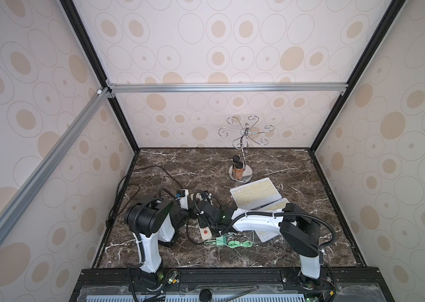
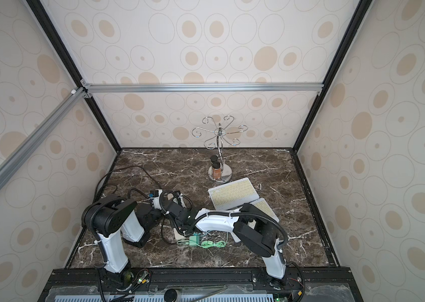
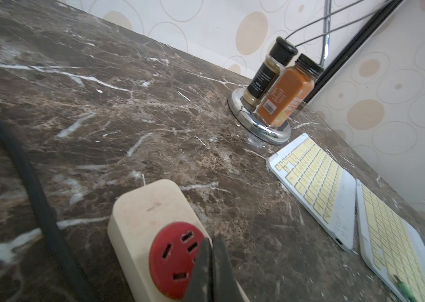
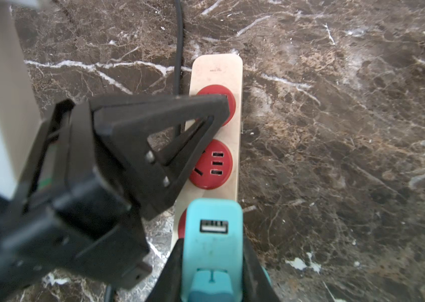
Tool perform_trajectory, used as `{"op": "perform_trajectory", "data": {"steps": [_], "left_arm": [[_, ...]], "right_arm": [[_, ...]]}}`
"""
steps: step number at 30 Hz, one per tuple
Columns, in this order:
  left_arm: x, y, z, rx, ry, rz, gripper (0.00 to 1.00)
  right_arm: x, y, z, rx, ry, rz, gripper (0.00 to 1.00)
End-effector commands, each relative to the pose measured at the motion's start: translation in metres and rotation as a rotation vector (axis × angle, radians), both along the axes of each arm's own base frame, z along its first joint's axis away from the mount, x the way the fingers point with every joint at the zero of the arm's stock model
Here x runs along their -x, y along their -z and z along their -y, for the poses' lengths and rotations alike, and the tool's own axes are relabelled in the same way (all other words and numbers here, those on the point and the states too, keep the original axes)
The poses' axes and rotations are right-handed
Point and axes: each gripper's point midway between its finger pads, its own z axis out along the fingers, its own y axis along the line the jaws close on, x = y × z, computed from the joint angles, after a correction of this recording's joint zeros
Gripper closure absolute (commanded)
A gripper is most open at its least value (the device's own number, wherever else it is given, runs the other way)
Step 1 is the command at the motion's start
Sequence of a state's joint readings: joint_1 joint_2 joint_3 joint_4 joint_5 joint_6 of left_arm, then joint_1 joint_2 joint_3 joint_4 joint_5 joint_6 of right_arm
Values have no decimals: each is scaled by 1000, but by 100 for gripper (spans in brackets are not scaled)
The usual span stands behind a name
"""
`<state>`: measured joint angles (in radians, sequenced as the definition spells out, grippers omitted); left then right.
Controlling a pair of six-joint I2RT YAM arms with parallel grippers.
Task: Unplug the wireless keyboard
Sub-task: Remove the plug from the socket.
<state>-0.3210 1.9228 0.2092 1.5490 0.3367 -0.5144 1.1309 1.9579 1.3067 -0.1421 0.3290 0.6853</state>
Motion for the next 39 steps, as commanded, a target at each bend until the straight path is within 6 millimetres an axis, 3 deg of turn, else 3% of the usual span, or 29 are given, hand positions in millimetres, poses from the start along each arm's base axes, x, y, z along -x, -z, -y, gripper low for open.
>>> {"op": "perform_trajectory", "data": {"steps": [1, 14, 19, 25, 31, 34, 37, 39], "left_arm": [[34, 36, 8, -44, 101, -122, 100], [57, 22, 20, 15, 213, -67, 100], [58, 40, 19, -5, 201, -139, 100], [61, 73, 14, -37, 169, -304, 100], [59, 104, 12, -63, 142, -442, 100], [58, 109, 11, -69, 133, -460, 100], [58, 111, 10, -69, 131, -468, 100], [58, 112, 10, -71, 131, -472, 100]], "right_arm": [[-14, -32, -28, -161, 3, 63, 100], [-15, -30, -23, -46, -18, 110, 100], [-16, -36, -22, -36, -8, 127, 100], [-8, -52, -35, -193, -65, 60, 100], [-12, -64, -27, -53, -33, 94, 100], [-16, -72, -26, -41, -34, 124, 100], [-10, -85, -35, -148, -83, 139, 100], [-2, -97, -46, -311, -152, 109, 100]]}}
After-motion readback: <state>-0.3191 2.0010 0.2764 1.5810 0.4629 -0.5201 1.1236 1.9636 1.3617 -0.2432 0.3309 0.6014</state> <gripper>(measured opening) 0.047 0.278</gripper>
